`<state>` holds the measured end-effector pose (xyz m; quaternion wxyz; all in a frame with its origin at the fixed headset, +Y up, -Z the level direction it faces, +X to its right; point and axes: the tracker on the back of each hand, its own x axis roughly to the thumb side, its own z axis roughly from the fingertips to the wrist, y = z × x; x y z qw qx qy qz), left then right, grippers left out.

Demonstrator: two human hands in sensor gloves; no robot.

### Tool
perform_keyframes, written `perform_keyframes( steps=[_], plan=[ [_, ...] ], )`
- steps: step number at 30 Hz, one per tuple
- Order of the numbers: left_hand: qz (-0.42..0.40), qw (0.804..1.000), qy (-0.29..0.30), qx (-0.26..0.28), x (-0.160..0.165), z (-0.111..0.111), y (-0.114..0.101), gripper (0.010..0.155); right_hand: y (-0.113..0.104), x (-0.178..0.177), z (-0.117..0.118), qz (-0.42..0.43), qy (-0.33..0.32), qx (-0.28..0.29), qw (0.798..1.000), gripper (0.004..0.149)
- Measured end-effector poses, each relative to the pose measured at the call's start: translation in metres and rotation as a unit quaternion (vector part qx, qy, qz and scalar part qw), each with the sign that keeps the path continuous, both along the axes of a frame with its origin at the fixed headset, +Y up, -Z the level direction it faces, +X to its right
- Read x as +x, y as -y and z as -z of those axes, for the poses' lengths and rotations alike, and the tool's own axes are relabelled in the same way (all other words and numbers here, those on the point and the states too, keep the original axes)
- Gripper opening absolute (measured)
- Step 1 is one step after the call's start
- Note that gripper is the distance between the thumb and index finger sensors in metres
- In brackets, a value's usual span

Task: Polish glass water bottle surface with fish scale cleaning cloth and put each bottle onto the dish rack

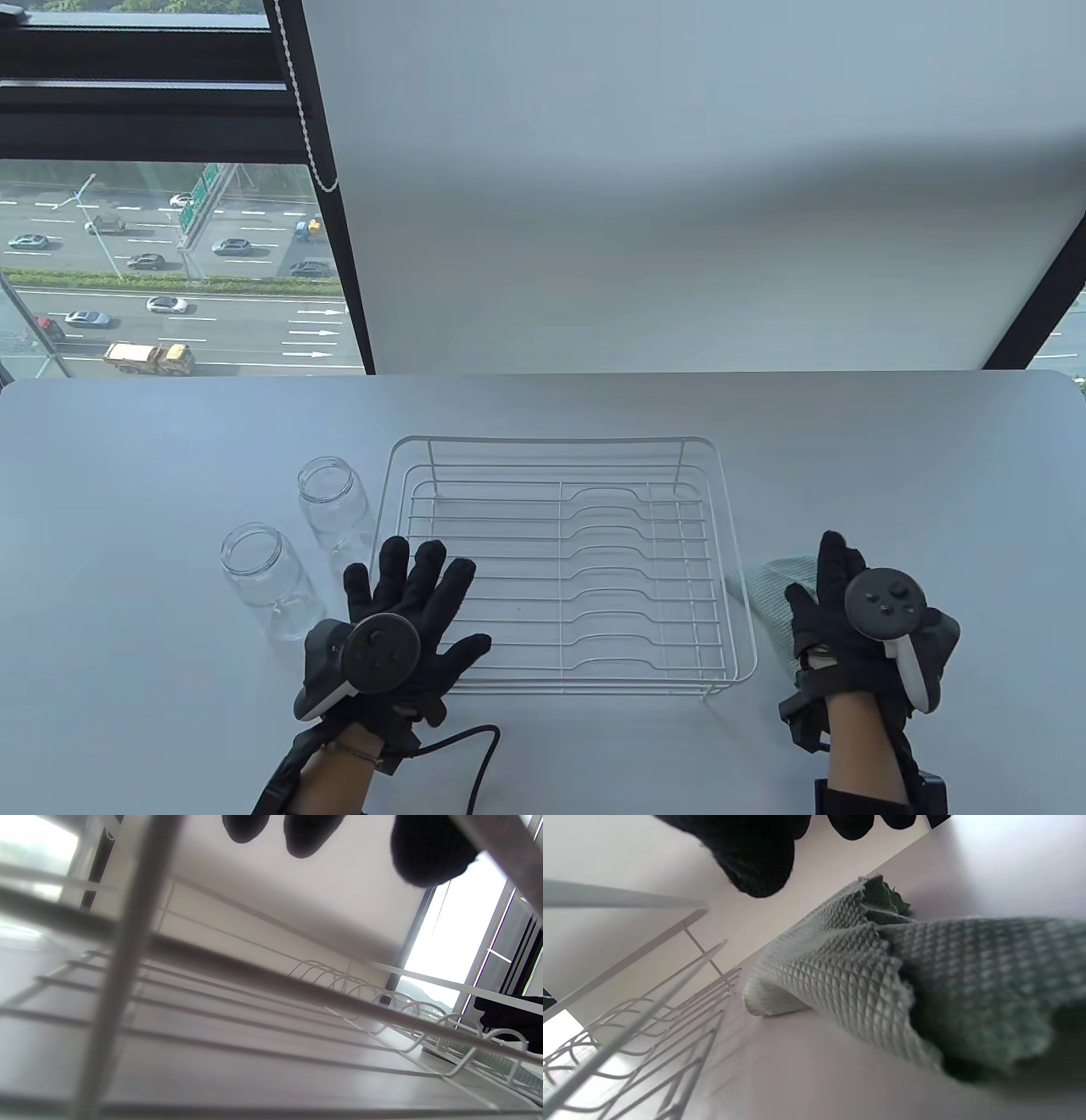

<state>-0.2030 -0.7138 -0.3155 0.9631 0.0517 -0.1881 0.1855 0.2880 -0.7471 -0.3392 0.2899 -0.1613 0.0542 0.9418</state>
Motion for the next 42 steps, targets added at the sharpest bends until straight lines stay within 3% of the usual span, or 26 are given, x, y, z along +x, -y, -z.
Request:
perform_keyframes(
  steps=[5, 7, 9, 12, 16, 20, 23, 26, 30, 33, 36, 38, 42],
  plan=[
    [0.001, 1.0, 0.0, 0.001, 0.0, 0.0, 0.0, 0.08, 0.025, -0.021, 0.013, -0.05, -0.089, -0.097, 0.99, 0.065],
    [0.0, 1.0, 0.001, 0.001, 0.0, 0.0, 0.0, 0.08, 0.03, -0.024, 0.014, -0.041, -0.083, -0.115, 0.989, 0.062],
    [0.0, 1.0, 0.001, 0.003, -0.001, 0.0, 0.0, 0.079, 0.026, -0.026, 0.014, -0.04, -0.062, -0.079, 0.994, 0.058],
    [0.001, 1.0, 0.001, 0.003, 0.0, 0.0, 0.0, 0.079, 0.018, -0.031, 0.014, -0.154, -0.057, -0.04, 0.986, 0.052],
    [0.0, 1.0, 0.002, 0.005, 0.0, 0.0, 0.0, 0.08, 0.004, -0.032, 0.009, -0.156, -0.02, 0.018, 0.987, 0.045],
    [-0.001, 1.0, 0.001, 0.005, 0.0, 0.0, 0.0, 0.08, -0.039, -0.038, -0.013, -0.139, 0.037, 0.203, 0.968, 0.045],
    [0.0, 1.0, 0.001, 0.005, 0.0, 0.0, 0.0, 0.08, -0.067, -0.058, -0.025, -0.128, -0.037, 0.283, 0.95, 0.045],
    [0.0, 1.0, 0.002, 0.007, 0.0, 0.0, 0.001, 0.08, -0.074, -0.086, -0.029, -0.105, -0.13, 0.279, 0.946, 0.045],
    [-0.004, 1.0, 0.006, 0.01, -0.002, -0.001, -0.002, 0.08, -0.068, -0.104, -0.028, -0.157, -0.152, 0.257, 0.941, 0.045],
    [-0.053, 0.997, 0.002, 0.061, -0.008, -0.011, -0.024, 0.082, -0.067, -0.104, -0.027, -0.137, -0.156, 0.251, 0.945, 0.045],
    [-0.106, 0.974, -0.065, 0.192, -0.038, -0.028, -0.06, 0.085, -0.067, -0.102, -0.027, -0.132, -0.153, 0.252, 0.946, 0.045],
    [-0.145, 0.954, -0.134, 0.228, -0.068, -0.033, -0.065, 0.092, -0.067, -0.101, -0.027, -0.129, -0.153, 0.251, 0.947, 0.045],
    [-0.279, 0.919, -0.24, 0.141, -0.132, -0.023, -0.029, 0.112, -0.065, -0.1, -0.026, -0.114, -0.154, 0.243, 0.951, 0.045]
  ],
)
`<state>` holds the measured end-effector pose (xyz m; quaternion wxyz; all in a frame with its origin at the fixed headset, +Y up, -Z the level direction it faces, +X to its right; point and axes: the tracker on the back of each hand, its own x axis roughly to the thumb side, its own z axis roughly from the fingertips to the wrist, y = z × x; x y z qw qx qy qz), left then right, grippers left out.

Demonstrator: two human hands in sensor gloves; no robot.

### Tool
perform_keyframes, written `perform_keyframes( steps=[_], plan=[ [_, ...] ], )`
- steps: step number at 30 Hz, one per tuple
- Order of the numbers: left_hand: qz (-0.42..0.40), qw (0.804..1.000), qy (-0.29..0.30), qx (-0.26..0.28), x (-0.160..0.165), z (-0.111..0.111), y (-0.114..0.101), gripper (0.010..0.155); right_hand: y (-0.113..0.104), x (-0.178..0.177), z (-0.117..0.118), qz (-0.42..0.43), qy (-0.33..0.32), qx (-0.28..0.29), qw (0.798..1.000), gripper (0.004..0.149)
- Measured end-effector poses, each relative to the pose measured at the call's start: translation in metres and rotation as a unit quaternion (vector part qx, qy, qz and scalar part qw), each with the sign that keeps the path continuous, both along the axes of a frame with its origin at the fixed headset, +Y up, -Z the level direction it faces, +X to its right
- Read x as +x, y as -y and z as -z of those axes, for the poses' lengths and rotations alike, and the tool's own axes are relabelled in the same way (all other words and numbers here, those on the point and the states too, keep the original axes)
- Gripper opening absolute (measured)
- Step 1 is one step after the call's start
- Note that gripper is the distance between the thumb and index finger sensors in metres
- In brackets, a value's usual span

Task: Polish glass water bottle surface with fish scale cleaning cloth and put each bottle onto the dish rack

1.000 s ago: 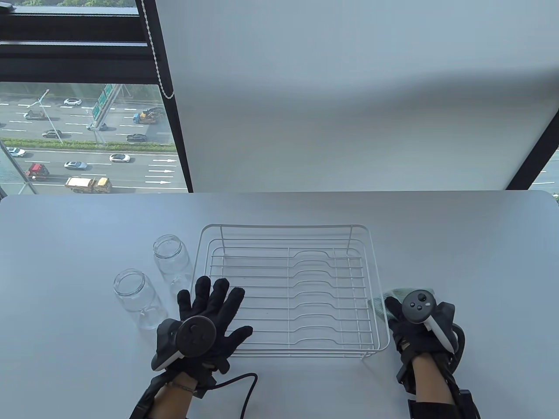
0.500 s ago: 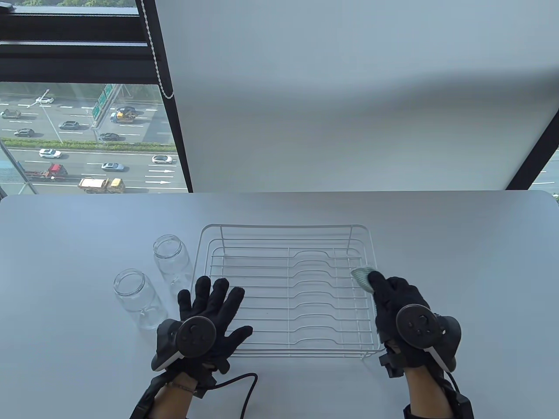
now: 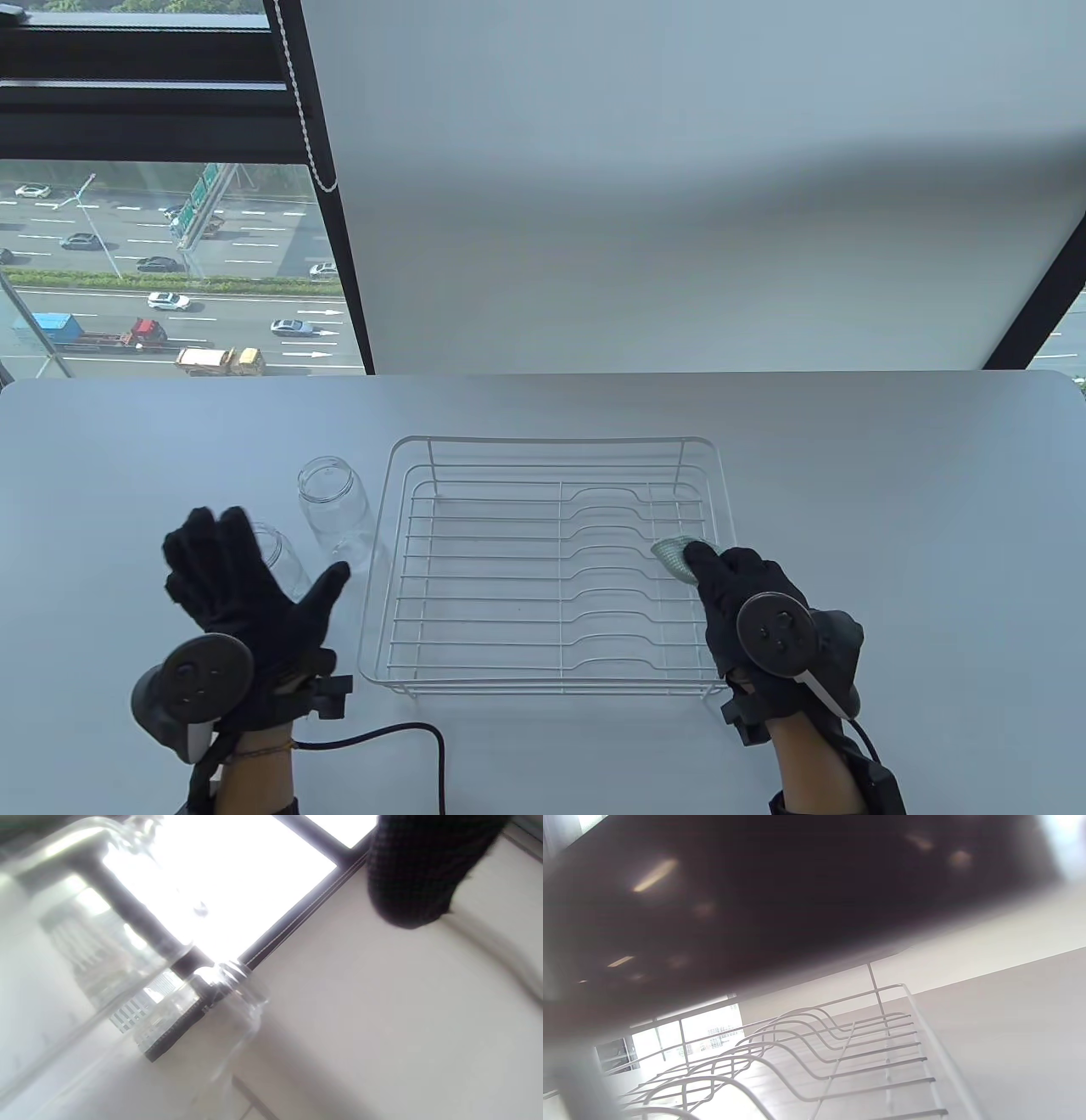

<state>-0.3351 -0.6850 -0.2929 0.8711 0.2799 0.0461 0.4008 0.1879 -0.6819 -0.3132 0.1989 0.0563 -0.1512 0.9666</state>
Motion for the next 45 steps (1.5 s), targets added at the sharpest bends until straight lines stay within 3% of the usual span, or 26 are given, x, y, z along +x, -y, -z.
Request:
perform_keyframes(
  steps=[2, 6, 9, 13, 18, 21, 23, 26, 29, 30, 33, 34, 36, 38, 41, 43, 45],
  plan=[
    [-0.11, 0.992, 0.011, -0.052, -0.024, 0.01, 0.032, 0.12, 0.0, 0.0, 0.0, 0.005, 0.002, -0.002, 1.0, 0.045],
    [-0.205, 0.974, 0.029, -0.09, -0.037, 0.022, 0.068, 0.127, 0.0, 0.0, 0.0, 0.009, 0.002, -0.006, 1.0, 0.045],
    [-0.2, 0.975, 0.014, -0.097, -0.042, 0.029, 0.081, 0.126, 0.0, 0.0, 0.0, 0.02, -0.001, -0.013, 1.0, 0.045],
    [-0.22, 0.972, 0.023, -0.078, -0.045, 0.034, 0.083, 0.124, 0.0, 0.001, 0.002, 0.021, -0.004, -0.016, 1.0, 0.046],
    [-0.161, 0.986, -0.018, -0.024, -0.042, 0.021, 0.068, 0.11, 0.0, 0.003, 0.002, 0.028, -0.006, -0.018, 0.999, 0.046],
    [-0.128, 0.989, 0.004, 0.072, -0.032, 0.009, 0.026, 0.109, -0.003, 0.006, 0.003, 0.038, 0.001, -0.013, 0.999, 0.048],
    [-0.122, 0.981, 0.064, 0.135, -0.011, -0.001, -0.012, 0.108, -0.003, 0.006, 0.004, 0.051, -0.001, -0.016, 0.999, 0.05],
    [-0.193, 0.95, 0.179, 0.167, 0.045, -0.01, -0.058, 0.105, -0.003, 0.006, 0.002, 0.048, -0.005, -0.014, 0.999, 0.055],
    [-0.297, 0.894, 0.316, 0.111, 0.11, -0.001, -0.071, 0.104, -0.005, 0.009, -0.001, 0.043, 0.002, 0.003, 0.999, 0.056],
    [-0.317, 0.875, 0.353, 0.101, 0.128, 0.001, -0.067, 0.104, -0.006, 0.009, -0.002, 0.051, 0.008, 0.011, 0.999, 0.056],
    [-0.322, 0.867, 0.375, 0.068, 0.156, 0.007, -0.049, 0.104, -0.009, 0.011, -0.003, 0.069, 0.0, 0.012, 0.998, 0.057],
    [-0.314, 0.863, 0.393, 0.034, 0.164, 0.015, -0.043, 0.104, -0.011, 0.011, -0.002, 0.088, -0.002, 0.014, 0.996, 0.056],
    [-0.302, 0.857, 0.416, 0.005, 0.17, 0.021, -0.034, 0.103, -0.018, 0.009, -0.003, 0.152, -0.037, 0.026, 0.987, 0.054],
    [-0.324, 0.839, 0.435, -0.036, 0.178, 0.025, -0.025, 0.103, -0.032, 0.002, -0.005, 0.221, -0.067, 0.05, 0.972, 0.051],
    [-0.348, 0.811, 0.465, -0.073, 0.195, 0.027, -0.014, 0.103, -0.062, -0.022, -0.012, 0.239, -0.132, 0.091, 0.958, 0.049],
    [-0.355, 0.784, 0.5, -0.103, 0.207, 0.025, -0.009, 0.103, -0.068, -0.039, -0.014, 0.25, -0.171, 0.091, 0.949, 0.051],
    [-0.352, 0.767, 0.522, -0.119, 0.218, 0.023, -0.006, 0.103, -0.06, -0.057, -0.011, 0.274, -0.22, 0.06, 0.934, 0.055]
  ],
)
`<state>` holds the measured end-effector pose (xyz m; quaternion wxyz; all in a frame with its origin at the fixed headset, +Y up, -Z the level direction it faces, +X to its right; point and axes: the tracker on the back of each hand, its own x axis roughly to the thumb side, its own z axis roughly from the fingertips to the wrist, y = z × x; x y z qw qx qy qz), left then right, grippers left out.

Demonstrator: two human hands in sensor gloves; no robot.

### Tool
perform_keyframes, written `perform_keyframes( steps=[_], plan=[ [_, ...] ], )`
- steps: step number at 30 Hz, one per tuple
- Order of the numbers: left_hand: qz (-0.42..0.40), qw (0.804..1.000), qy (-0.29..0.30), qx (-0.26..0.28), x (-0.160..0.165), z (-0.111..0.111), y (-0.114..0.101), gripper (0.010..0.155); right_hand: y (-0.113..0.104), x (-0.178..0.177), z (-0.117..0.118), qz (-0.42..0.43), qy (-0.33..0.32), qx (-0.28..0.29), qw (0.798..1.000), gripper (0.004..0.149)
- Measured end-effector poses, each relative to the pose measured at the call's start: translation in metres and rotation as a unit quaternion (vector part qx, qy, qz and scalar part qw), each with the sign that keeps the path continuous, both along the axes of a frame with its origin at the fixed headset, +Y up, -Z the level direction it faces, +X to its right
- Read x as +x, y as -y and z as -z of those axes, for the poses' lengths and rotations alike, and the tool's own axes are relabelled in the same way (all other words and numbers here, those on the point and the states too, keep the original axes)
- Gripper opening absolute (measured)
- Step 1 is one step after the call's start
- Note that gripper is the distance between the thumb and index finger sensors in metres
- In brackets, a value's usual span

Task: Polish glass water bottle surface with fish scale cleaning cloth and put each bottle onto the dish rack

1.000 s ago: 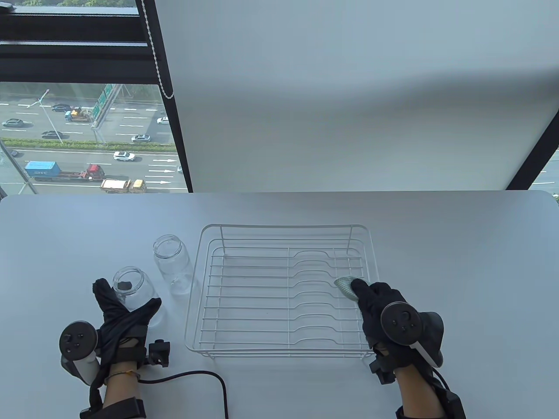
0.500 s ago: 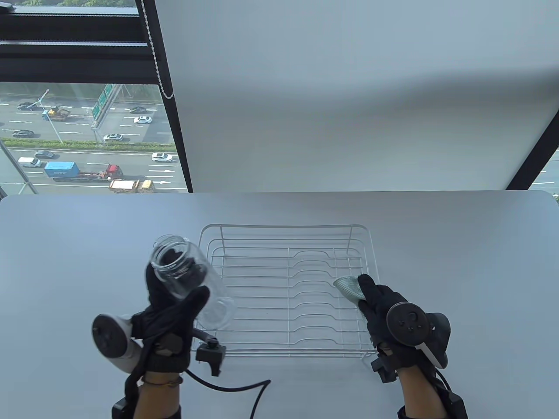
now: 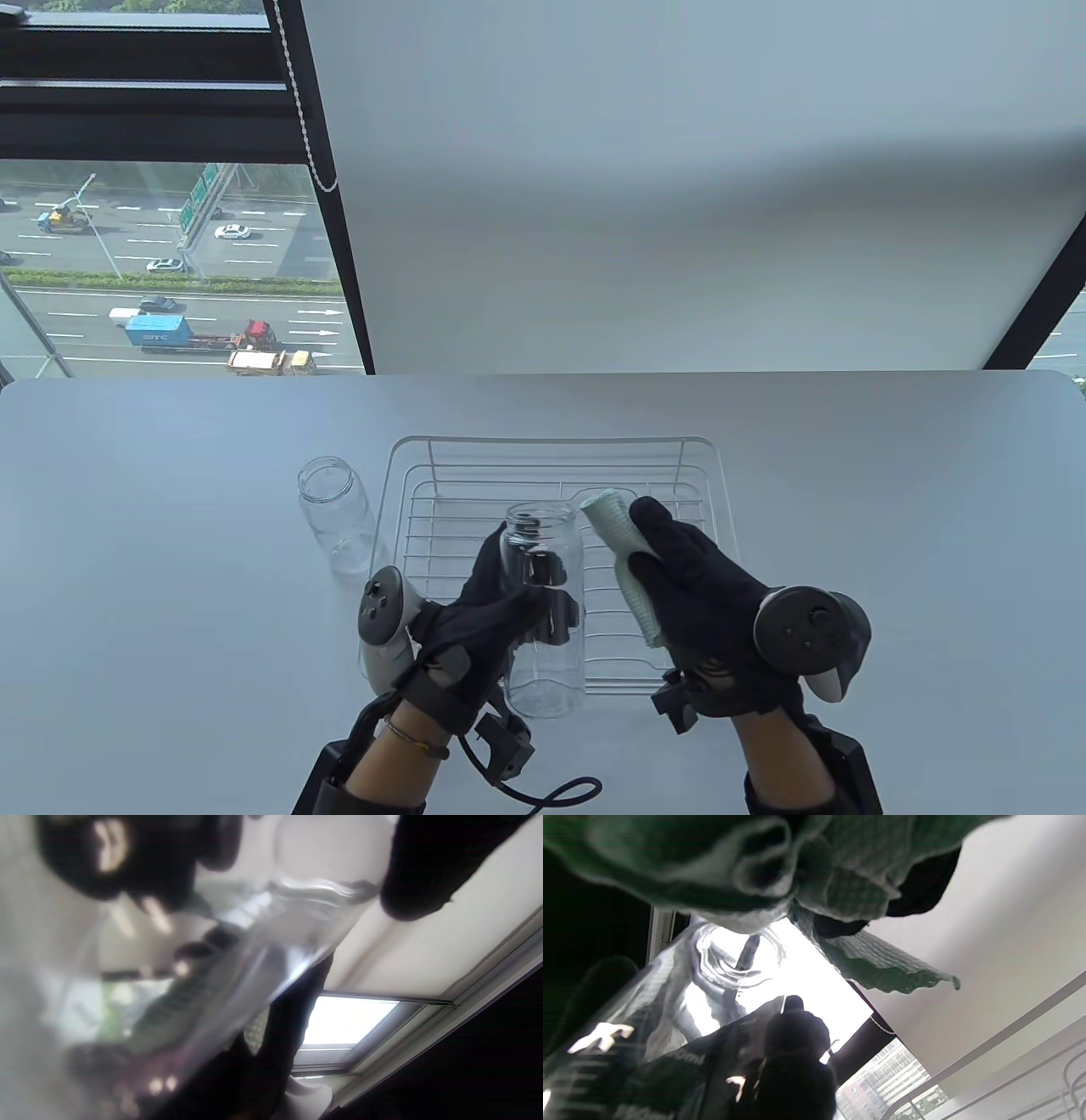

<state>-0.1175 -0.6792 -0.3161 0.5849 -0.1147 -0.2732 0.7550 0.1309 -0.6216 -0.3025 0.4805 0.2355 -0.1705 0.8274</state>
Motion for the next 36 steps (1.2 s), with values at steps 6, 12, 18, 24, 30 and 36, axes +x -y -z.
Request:
perform_keyframes(
  steps=[6, 12, 18, 24, 30, 36],
  plan=[
    [-0.042, 0.998, -0.052, -0.014, -0.006, 0.002, 0.007, 0.102, 0.008, -0.014, 0.004, -0.074, -0.199, -0.01, 0.977, 0.05],
    [-0.035, 0.999, -0.025, -0.016, -0.006, 0.0, 0.005, 0.101, 0.004, -0.015, -0.001, -0.082, -0.206, -0.025, 0.975, 0.052],
    [-0.036, 0.999, -0.013, -0.014, -0.005, -0.004, 0.005, 0.1, -0.001, -0.019, -0.009, -0.102, -0.212, -0.001, 0.972, 0.049],
    [-0.028, 0.999, -0.017, -0.009, -0.011, -0.006, 0.005, 0.099, 0.003, -0.021, -0.008, -0.122, -0.247, -0.054, 0.96, 0.05],
    [-0.054, 0.997, -0.012, -0.047, -0.009, -0.007, 0.015, 0.098, 0.005, -0.026, -0.01, -0.118, -0.22, -0.03, 0.968, 0.048],
    [-0.038, 0.998, -0.037, -0.023, -0.018, -0.006, 0.012, 0.097, 0.01, -0.034, -0.008, -0.176, -0.319, -0.129, 0.922, 0.047]
  ],
)
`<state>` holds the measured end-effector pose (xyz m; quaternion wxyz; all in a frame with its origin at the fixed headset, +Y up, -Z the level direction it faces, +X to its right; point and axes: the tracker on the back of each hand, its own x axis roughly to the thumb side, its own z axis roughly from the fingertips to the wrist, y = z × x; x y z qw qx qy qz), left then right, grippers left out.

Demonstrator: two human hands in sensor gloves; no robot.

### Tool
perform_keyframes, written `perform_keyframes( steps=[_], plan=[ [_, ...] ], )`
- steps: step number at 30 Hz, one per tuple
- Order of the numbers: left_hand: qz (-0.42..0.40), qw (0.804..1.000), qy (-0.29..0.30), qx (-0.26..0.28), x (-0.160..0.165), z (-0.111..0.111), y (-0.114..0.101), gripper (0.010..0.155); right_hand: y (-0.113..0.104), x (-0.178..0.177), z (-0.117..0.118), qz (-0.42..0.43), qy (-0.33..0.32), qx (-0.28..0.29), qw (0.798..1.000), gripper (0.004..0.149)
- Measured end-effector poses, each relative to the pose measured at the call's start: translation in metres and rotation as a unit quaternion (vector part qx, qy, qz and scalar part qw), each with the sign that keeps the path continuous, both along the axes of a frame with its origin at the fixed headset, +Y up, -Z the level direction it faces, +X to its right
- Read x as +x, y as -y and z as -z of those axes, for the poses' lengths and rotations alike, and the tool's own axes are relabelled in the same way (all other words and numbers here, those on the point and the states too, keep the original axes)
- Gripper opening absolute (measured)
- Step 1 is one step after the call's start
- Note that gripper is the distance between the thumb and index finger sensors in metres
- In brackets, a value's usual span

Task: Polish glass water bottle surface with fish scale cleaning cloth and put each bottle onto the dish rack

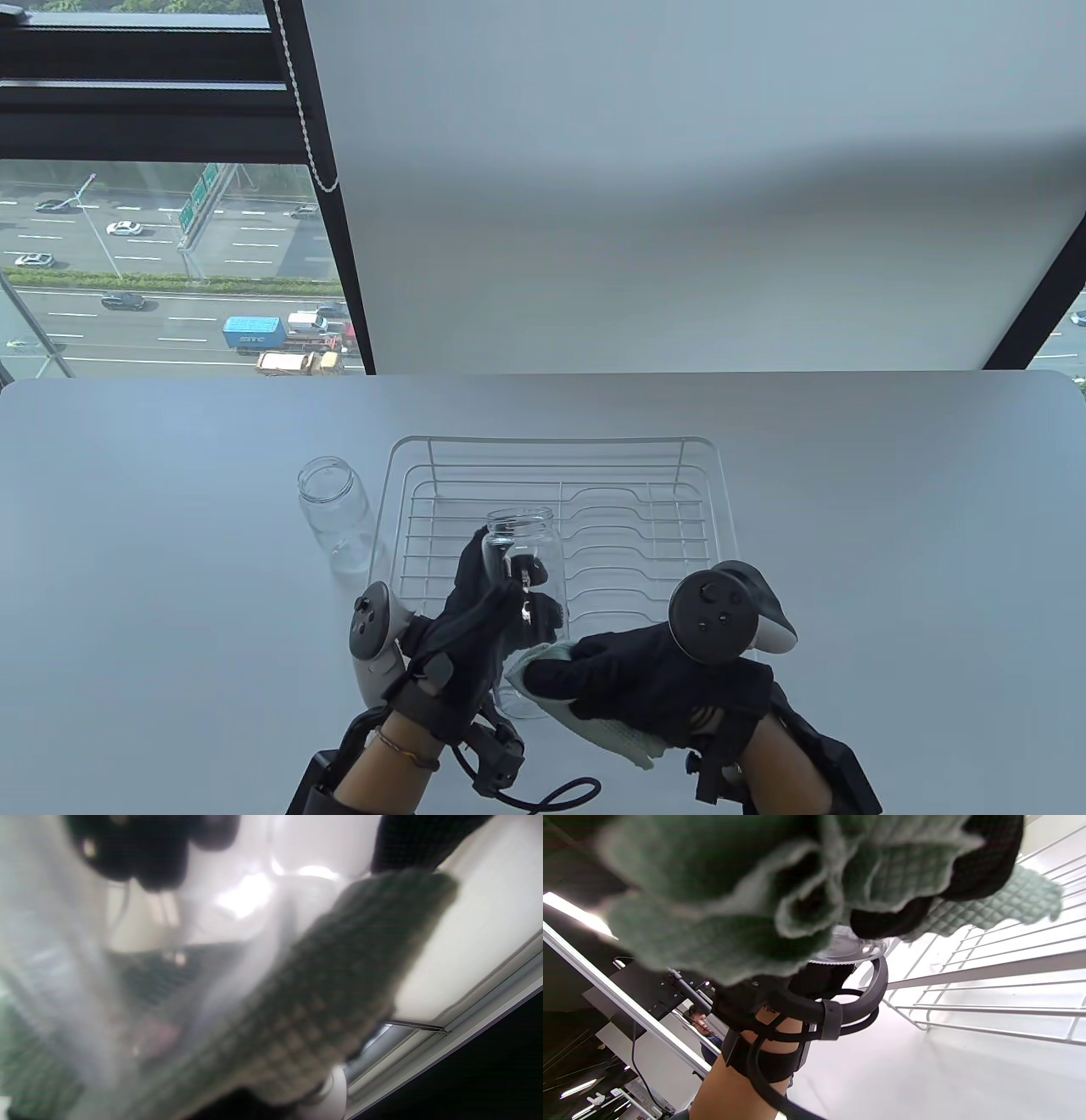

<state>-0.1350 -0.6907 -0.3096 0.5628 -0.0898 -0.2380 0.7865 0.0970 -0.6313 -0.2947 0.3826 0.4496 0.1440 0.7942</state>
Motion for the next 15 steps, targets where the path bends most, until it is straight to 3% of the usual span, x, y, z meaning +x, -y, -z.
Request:
perform_keyframes(
  steps=[1, 4, 5, 7, 9, 10, 12, 14, 15],
  plan=[
    [0.004, 1.0, 0.003, -0.004, 0.001, 0.0, -0.001, 0.097, -0.001, 0.004, 0.001, 0.035, 0.043, 0.023, 0.998, 0.048],
    [0.015, 0.998, 0.053, 0.0, 0.008, 0.0, 0.0, 0.096, -0.003, 0.01, -0.006, 0.124, 0.204, 0.133, 0.962, 0.05],
    [0.004, 0.998, 0.056, -0.003, 0.008, 0.0, 0.0, 0.096, -0.003, 0.009, -0.008, 0.118, 0.202, 0.142, 0.962, 0.05],
    [0.006, 1.0, 0.022, -0.002, 0.004, 0.0, 0.0, 0.096, -0.005, 0.004, -0.008, 0.072, 0.121, 0.122, 0.983, 0.049],
    [-0.008, 1.0, -0.015, -0.003, -0.002, 0.001, -0.001, 0.096, -0.003, -0.004, -0.008, -0.028, 0.0, 0.022, 0.999, 0.047],
    [-0.011, 1.0, -0.016, 0.001, -0.003, 0.001, -0.002, 0.096, -0.002, -0.005, -0.008, -0.038, -0.01, 0.01, 0.999, 0.046],
    [0.014, 1.0, -0.011, 0.012, -0.003, -0.001, -0.002, 0.096, -0.003, -0.004, -0.005, -0.02, 0.007, 0.034, 0.999, 0.046],
    [0.012, 1.0, -0.012, 0.0, -0.001, -0.002, -0.001, 0.096, -0.004, 0.003, -0.005, 0.036, 0.083, 0.071, 0.993, 0.049],
    [0.015, 1.0, 0.009, -0.003, 0.003, -0.002, 0.001, 0.096, -0.003, 0.007, -0.006, 0.095, 0.166, 0.122, 0.974, 0.05]
  ],
)
